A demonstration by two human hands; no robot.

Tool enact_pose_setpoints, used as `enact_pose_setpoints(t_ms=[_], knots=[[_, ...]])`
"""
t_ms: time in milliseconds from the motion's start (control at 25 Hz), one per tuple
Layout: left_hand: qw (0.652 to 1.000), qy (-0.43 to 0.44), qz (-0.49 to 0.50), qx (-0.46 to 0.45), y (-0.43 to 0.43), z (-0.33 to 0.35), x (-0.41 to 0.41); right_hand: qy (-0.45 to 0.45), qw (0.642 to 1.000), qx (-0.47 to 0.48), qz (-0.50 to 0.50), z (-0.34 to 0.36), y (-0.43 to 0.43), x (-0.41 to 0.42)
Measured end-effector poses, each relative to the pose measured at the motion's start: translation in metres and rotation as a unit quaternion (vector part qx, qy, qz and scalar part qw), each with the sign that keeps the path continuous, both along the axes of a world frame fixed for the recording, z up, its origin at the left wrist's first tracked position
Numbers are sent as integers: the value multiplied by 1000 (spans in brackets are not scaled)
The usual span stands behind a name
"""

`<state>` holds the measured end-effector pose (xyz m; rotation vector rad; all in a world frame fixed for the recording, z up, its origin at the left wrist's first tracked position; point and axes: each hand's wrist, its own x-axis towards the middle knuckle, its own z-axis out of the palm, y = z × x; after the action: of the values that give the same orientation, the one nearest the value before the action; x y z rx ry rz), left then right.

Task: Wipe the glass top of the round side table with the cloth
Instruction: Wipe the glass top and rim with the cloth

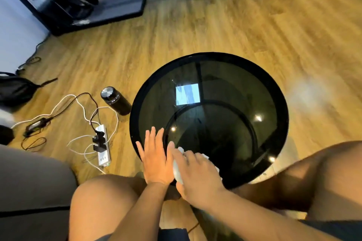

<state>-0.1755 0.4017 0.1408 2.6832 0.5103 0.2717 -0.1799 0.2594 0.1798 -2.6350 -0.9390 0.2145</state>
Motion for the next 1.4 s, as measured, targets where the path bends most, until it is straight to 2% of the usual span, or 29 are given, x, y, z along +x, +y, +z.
enact_pose_setpoints(t_ms=[120,240,320,400,440,520,640,720,840,1000,1120,1200,1280,1400], knots=[[1000,2,4,15,-1,0,-1,-55,998,-8,9,4,-52,40],[999,13,12,39,-1,1,1,-66,985,-62,-150,3,-138,135],[999,13,9,43,-2,1,1,-30,955,-88,-283,9,-180,186],[999,9,18,35,0,1,3,-27,931,-56,-359,8,-174,199],[999,8,21,29,-1,2,4,-38,931,-47,-360,6,-154,190],[1000,1,18,19,-1,1,4,-43,953,-17,-300,-5,-87,146],[1000,-19,8,-1,1,-1,2,-33,993,13,-115,-5,14,64],[999,-30,3,-11,2,-2,0,8,1000,10,-23,-3,28,51],[1000,-26,12,4,1,-1,2,-25,999,-24,-40,-2,-47,108],[999,-28,15,-15,0,-2,1,-37,963,-105,-246,13,-172,210],[999,-29,22,-21,1,-2,3,-24,939,-100,-329,15,-144,221],[999,-31,25,-20,0,-1,4,-47,952,-86,-289,6,-82,194],[998,-47,25,-36,1,-2,2,-42,980,-45,-190,2,-7,146],[985,-123,36,-114,2,-4,-2,65,998,2,-12,5,65,89]])
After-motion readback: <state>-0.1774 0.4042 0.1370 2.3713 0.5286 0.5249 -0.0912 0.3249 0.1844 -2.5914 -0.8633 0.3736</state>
